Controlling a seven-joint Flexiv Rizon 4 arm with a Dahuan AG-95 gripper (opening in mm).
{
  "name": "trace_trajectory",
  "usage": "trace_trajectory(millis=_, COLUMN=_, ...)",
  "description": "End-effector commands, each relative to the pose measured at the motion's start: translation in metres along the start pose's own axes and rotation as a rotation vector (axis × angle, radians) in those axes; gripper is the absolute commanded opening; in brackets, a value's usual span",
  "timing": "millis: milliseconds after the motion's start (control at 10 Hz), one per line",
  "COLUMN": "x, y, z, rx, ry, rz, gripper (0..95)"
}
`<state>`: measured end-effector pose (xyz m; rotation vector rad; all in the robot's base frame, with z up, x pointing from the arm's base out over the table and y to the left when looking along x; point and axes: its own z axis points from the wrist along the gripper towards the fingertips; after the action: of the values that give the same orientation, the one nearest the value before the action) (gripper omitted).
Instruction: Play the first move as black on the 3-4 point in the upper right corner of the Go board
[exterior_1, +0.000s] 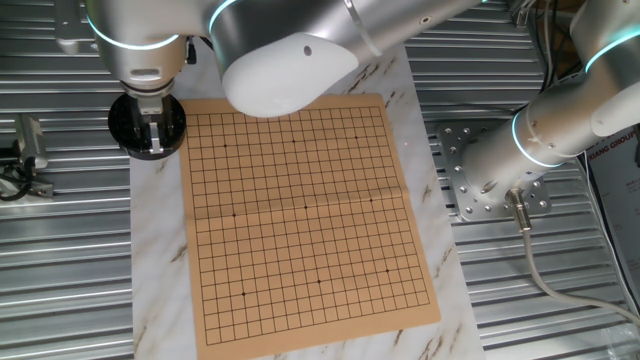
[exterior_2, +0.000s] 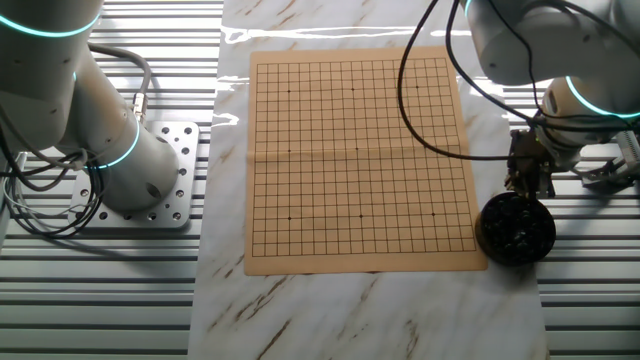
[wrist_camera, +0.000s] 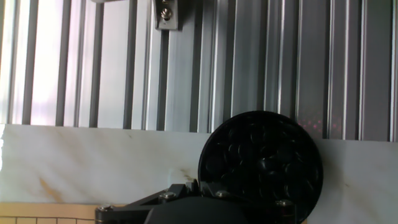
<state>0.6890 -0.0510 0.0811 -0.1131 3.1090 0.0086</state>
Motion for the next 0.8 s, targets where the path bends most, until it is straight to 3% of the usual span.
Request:
trace_trajectory(millis=100, x=0.0003, y=-0.0002, z=-0.0001, rx=0.002, ry=0.003, rz=0.013, gripper=0.0)
trace_trajectory(millis=800, x=0.0003, y=-0.0002, z=-0.0001, rx=0.003, ry=0.016, rz=0.005, gripper=0.0)
